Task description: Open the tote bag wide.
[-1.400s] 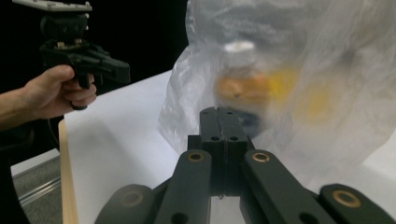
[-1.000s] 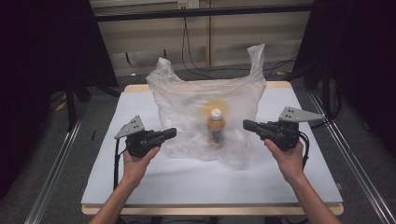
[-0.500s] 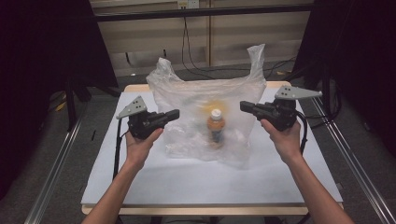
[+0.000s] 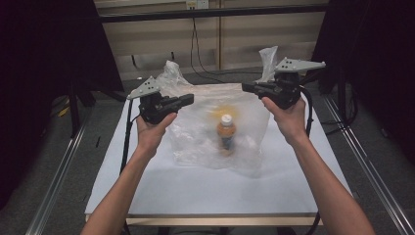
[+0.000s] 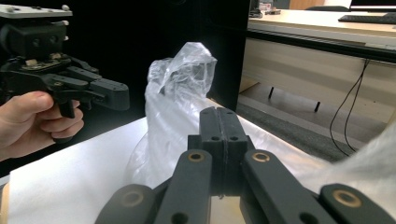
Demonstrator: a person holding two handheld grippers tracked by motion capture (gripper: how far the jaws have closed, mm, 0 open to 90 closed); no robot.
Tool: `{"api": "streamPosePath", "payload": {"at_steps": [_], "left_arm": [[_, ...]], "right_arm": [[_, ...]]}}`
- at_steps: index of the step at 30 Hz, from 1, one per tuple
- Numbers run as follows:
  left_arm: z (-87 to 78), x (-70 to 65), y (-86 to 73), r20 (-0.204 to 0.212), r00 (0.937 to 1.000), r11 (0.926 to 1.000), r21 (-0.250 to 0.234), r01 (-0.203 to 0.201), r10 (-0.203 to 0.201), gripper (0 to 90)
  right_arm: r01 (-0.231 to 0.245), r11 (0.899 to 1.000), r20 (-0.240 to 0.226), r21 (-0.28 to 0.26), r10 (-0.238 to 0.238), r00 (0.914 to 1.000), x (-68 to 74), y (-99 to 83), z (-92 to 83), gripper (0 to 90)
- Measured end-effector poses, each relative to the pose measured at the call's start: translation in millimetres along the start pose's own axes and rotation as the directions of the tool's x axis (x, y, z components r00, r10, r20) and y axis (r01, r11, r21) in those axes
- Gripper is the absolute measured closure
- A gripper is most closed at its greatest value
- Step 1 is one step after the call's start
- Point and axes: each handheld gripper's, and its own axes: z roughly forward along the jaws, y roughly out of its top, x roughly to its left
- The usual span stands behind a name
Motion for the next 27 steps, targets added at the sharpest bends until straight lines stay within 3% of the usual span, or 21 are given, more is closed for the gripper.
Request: {"api": "streamPosePath", "payload": {"at_steps": [10,16,20,21,27], "left_arm": [[13.0,15.9,11.3,-0.017,0.9996,0.9997,-0.001,0.023,-0.023,90.0],[31.8,28.6,21.4,-0.038,0.9990,0.9989,0.040,0.024,-0.022,90.0],[43.4,38.3,17.8,-0.030,0.9981,0.9972,0.049,0.056,-0.054,90.0],[45.7,39.1,16.0,-0.042,0.9977,0.9961,0.067,0.057,-0.054,90.0],[53.3,34.2,1.3,0.002,0.9992,0.9917,0.122,0.041,-0.041,90.0]], "right_arm": [[-0.021,1.000,0.018,0.012,0.021,0.9996,-12.1,4.2,16.9,90.0],[-0.015,0.999,0.039,0.044,0.014,0.9991,-17.6,12.9,29.4,90.0],[-0.036,0.997,0.049,0.064,0.033,0.9982,-21.7,10.4,36.3,90.0],[-0.040,0.997,0.047,0.068,0.037,0.9982,-22.1,8.8,37.3,90.0],[-0.033,0.992,0.037,0.125,0.029,0.9989,-20.6,-4.3,42.7,90.0]]}}
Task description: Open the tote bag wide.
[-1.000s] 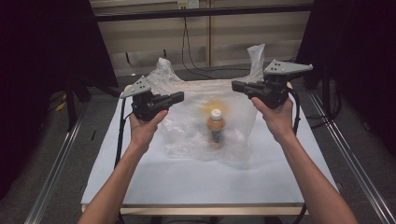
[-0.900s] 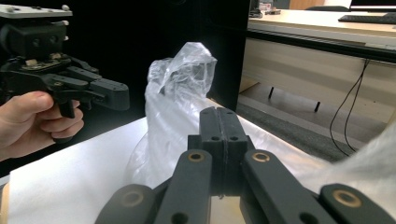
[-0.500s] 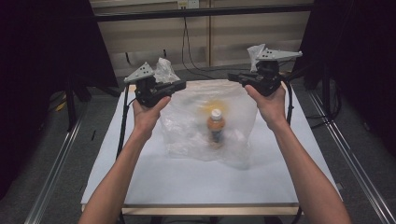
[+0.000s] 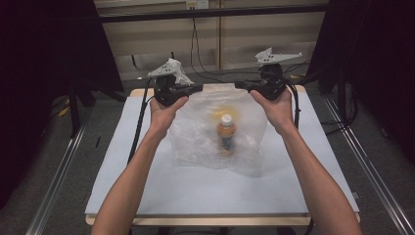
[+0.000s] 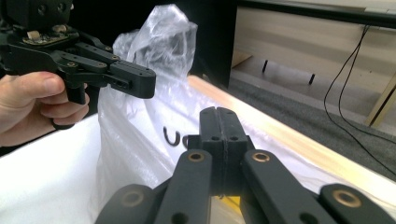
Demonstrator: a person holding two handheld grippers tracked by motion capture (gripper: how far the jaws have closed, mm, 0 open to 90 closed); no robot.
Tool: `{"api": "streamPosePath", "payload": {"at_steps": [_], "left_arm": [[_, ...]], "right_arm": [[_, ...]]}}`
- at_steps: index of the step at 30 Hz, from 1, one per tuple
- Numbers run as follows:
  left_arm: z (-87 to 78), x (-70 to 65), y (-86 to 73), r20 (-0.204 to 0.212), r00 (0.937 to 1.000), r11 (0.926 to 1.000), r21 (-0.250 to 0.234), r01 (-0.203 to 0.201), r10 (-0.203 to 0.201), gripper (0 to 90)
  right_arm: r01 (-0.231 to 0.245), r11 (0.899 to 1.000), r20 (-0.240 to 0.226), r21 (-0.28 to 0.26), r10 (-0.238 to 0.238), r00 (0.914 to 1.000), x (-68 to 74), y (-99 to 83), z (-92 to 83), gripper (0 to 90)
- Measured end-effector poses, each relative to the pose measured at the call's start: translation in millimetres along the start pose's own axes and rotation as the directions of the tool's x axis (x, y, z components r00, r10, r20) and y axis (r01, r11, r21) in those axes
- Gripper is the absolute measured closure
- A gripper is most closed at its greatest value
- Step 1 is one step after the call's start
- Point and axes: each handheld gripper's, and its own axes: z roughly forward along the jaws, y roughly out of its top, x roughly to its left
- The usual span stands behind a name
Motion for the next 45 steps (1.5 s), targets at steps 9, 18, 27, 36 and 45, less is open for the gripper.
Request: {"api": "streamPosePath", "payload": {"at_steps": [9,18,27,36,45], "left_arm": [[7.6,-10.9,-19.6,0.030,0.9990,0.9975,0.062,-0.034,0.032,90.0],[20.4,-11.5,-44.4,0.030,0.9994,0.9934,0.113,-0.019,0.015,90.0],[33.3,-10.5,-70.3,0.034,0.9993,0.9873,0.159,0.012,-0.018,90.0],[20.5,-27.5,-65.5,0.109,0.9938,0.9903,0.134,-0.036,0.021,90.0],[27.4,-25.5,-96.8,0.093,0.9956,0.9735,0.226,-0.034,0.013,90.0]], "right_arm": [[0.006,1.000,-0.027,0.027,-0.005,0.9996,8.0,-26.3,4.5,90.0],[-0.013,0.999,-0.025,0.046,0.014,0.9996,8.4,-62.8,8.1,90.0],[-0.053,0.995,-0.021,0.088,0.055,0.9983,2.0,-99.2,16.2,90.0],[-0.041,0.998,-0.050,0.056,0.044,0.9978,12.1,-101.0,7.0,90.0],[-0.055,0.992,-0.025,0.111,0.058,0.9980,11.5,-125.2,6.3,90.0]]}}
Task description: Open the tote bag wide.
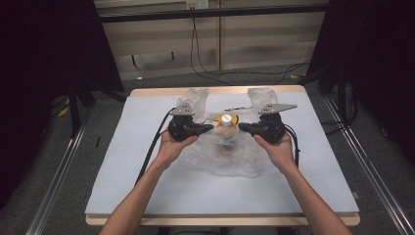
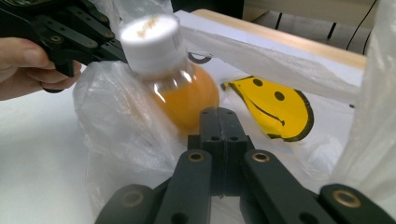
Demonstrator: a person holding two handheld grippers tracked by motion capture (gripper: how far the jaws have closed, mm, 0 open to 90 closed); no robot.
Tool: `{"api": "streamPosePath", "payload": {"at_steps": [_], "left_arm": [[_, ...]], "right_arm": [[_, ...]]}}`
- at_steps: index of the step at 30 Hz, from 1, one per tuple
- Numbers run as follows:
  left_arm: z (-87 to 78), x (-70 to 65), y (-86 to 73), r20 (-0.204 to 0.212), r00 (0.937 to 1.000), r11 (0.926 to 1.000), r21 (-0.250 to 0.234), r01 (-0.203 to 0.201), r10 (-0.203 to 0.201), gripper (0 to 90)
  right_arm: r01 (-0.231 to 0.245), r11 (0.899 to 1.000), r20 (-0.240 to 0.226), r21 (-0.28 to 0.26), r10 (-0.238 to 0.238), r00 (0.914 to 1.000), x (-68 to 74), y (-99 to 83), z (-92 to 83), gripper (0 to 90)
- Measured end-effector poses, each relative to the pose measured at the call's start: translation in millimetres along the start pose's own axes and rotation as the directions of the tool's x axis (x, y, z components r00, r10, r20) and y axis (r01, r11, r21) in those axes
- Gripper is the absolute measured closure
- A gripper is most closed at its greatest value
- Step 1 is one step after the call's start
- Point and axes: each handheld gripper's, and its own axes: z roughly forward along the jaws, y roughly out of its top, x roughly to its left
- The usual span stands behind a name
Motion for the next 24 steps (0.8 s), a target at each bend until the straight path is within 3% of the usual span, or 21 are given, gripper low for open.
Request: {"api": "streamPosePath", "payload": {"at_steps": [3,12,15,23,24], "left_arm": [[6.2,7.4,-11.2,-0.010,0.9992,0.9991,0.016,0.039,-0.038,90.0],[11.8,24.5,-35.1,-0.048,0.9945,0.9942,0.049,0.095,-0.093,90.0],[16.0,25.8,-41.6,-0.038,0.9947,0.9926,0.072,0.098,-0.095,90.0],[18.7,29.7,-58.0,-0.052,0.9908,0.9840,0.122,0.130,-0.125,90.0],[18.8,29.8,-59.0,-0.068,0.9914,0.9817,0.147,0.121,-0.112,90.0]], "right_arm": [[-0.004,1.000,0.005,0.016,0.004,1.0000,-4.1,-8.4,4.6,90.0],[-0.063,0.997,0.035,0.052,0.061,0.9975,-24.1,-41.4,22.4,90.0],[-0.063,0.993,0.053,0.097,0.058,0.9969,-29.6,-50.2,30.6,90.0],[-0.068,0.980,0.079,0.187,0.054,0.9954,-35.6,-66.2,37.8,90.0],[-0.080,0.977,0.078,0.197,0.066,0.9948,-35.7,-67.4,38.5,90.0]]}}
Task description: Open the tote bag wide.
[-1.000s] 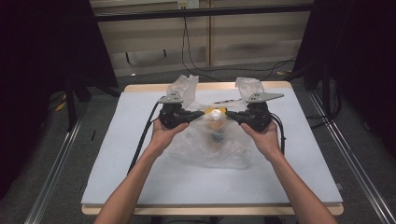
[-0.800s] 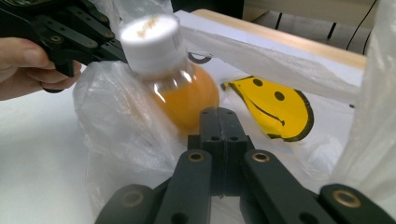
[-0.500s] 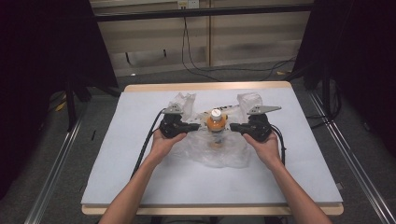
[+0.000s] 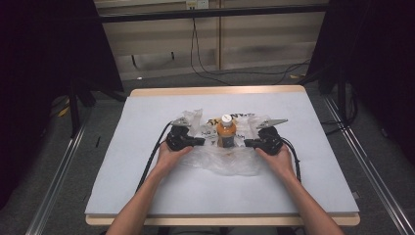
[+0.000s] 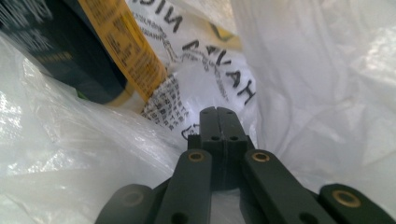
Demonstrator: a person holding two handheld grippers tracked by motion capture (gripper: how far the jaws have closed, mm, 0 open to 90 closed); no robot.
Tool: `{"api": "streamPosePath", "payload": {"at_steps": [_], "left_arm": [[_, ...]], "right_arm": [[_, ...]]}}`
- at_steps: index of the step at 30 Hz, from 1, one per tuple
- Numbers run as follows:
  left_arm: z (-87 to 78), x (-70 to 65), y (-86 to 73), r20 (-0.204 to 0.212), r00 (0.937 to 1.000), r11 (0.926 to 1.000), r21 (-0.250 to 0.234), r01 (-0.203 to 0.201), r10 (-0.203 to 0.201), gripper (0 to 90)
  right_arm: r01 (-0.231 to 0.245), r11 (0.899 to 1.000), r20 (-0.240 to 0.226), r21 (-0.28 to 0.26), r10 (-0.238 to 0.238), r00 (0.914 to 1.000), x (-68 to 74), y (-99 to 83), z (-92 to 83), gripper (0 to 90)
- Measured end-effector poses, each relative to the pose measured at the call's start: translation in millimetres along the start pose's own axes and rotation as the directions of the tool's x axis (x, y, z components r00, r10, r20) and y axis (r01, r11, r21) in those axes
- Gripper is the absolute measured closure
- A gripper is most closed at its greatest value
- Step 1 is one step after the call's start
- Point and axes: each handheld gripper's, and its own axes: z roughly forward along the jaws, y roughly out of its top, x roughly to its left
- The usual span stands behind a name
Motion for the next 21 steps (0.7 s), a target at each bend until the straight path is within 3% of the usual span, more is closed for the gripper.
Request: {"api": "streamPosePath", "payload": {"at_steps": [2,4,5,7,12,21], "left_arm": [[-0.4,1.0,-1.7,-0.014,0.9997,0.9995,0.025,-0.020,0.021,90.0],[-1.1,3.3,-6.4,-0.012,0.9998,0.9997,0.021,-0.013,0.013,90.0],[-1.7,4.0,-8.5,-0.004,0.9999,0.9999,0.004,0.011,-0.011,90.0],[-7.1,6.8,-9.8,-0.028,0.9996,0.9997,0.022,-0.005,0.006,90.0],[-18.4,14.3,-18.5,-0.048,0.9987,0.9998,0.007,0.021,-0.020,90.0],[-27.1,17.3,-22.4,-0.083,0.9966,0.9998,0.019,-0.002,0.003,90.0]], "right_arm": [[-0.005,1.000,-0.004,-0.007,0.005,1.0000,-1.8,-1.4,0.2,90.0],[-0.002,1.000,-0.004,-0.005,0.002,1.0000,-3.1,-2.2,-1.2,90.0],[-0.004,1.000,-0.008,-0.008,0.004,1.0000,-4.2,-3.0,-1.7,90.0],[-0.010,1.000,-0.015,-0.011,0.010,0.9998,-7.5,-4.6,-3.5,90.0],[-0.005,1.000,-0.003,-0.001,0.005,1.0000,-8.9,-8.1,-9.6,90.0],[0.000,1.000,0.034,0.022,-0.001,0.9994,-16.6,-16.0,-26.5,90.0]]}}
